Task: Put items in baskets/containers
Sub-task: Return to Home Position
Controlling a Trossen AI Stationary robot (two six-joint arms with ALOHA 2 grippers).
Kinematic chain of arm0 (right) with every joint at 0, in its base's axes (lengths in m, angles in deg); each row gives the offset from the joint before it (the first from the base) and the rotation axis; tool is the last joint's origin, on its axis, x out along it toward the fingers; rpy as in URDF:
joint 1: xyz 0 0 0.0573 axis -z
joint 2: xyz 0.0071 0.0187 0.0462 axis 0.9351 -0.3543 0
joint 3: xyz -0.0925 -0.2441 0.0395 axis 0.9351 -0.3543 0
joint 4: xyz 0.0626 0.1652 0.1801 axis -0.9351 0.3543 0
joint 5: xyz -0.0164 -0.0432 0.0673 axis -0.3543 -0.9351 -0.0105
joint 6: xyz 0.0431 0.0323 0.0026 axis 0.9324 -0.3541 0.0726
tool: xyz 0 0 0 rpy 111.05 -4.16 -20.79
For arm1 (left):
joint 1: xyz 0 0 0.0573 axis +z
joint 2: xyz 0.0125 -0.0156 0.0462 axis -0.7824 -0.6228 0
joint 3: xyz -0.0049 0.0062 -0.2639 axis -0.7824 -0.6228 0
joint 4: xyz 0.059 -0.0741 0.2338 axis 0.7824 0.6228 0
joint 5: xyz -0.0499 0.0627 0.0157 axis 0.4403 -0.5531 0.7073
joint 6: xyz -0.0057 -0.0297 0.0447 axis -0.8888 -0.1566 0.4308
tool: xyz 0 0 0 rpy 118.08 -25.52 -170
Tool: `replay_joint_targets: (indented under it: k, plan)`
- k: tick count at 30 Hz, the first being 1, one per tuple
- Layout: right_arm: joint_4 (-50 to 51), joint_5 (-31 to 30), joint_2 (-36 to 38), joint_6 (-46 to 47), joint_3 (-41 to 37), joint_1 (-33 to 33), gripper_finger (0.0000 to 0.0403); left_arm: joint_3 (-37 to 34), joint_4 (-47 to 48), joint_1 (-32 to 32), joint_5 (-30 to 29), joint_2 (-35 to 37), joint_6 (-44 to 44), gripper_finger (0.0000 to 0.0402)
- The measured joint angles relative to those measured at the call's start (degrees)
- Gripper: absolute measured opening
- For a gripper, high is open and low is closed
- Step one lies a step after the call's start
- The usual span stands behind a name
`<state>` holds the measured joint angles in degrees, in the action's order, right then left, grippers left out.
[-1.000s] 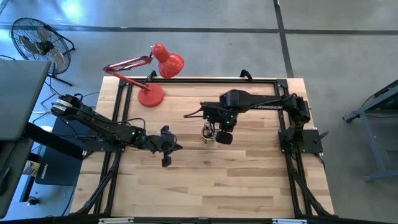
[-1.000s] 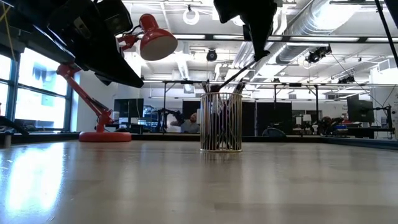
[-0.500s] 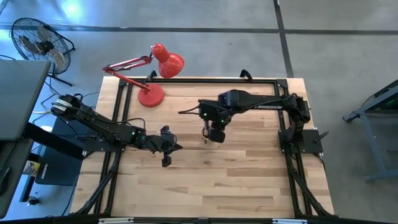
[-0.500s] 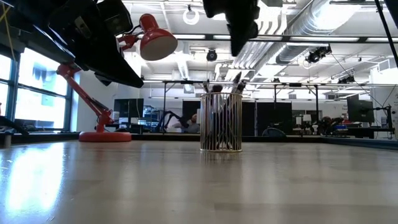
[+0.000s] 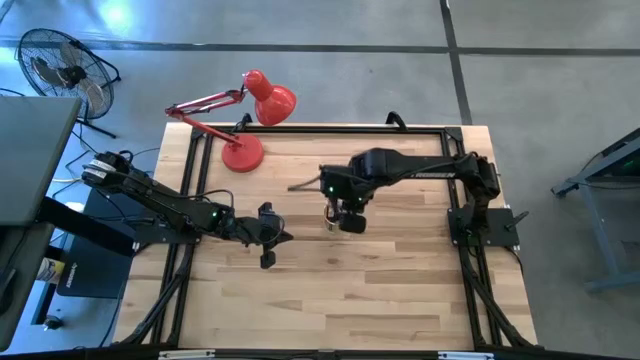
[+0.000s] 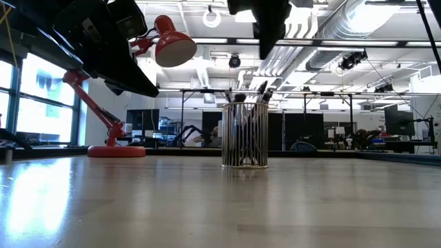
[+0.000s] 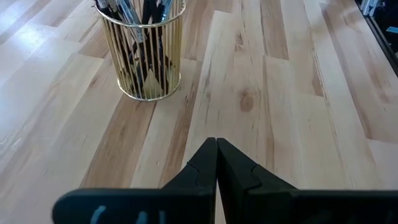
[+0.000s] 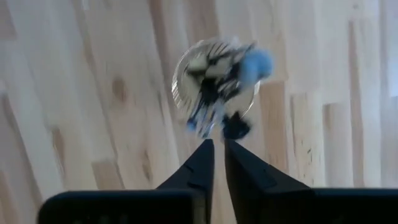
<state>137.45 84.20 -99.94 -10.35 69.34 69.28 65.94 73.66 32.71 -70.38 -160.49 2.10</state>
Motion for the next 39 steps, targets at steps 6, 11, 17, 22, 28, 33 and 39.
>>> replay_joint_targets:
  k: [6,11,17,22,28,33,39]
  plan:
    - [4.8,-5.3,2.1,-0.1,0.0,-6.3,0.0006,0.0,-0.1,0.0,-0.3,0.0,0.0,0.0000]
    - [5.4,-12.4,6.3,3.7,0.0,-13.2,0.0006,0.0,-0.6,0.0,-0.7,0.0,0.1,0.0000]
    - [3.5,-21.1,12.8,9.1,-3.9,-21.2,0.0004,0.0,-0.5,0.0,-0.8,0.0,0.1,0.0000]
    - [-9.7,-23.1,23.3,12.9,-23.2,-25.4,0.0002,0.0,-0.5,0.0,0.9,0.0,0.1,0.0000]
    - [-37.3,-17.3,37.4,8.5,-52.0,-26.7,0.0001,0.0,-4.0,0.0,-0.4,0.0,0.1,0.0000]
    - [-60.1,-14.0,47.5,8.1,-74.1,-25.8,0.0001,0.0,-5.0,0.0,-2.6,0.0,7.8,0.0000]
    - [-82.2,-14.9,57.6,15.9,-92.8,-25.0,0.0001,0.0,-3.1,3.2,-1.5,5.7,14.2,0.0000]
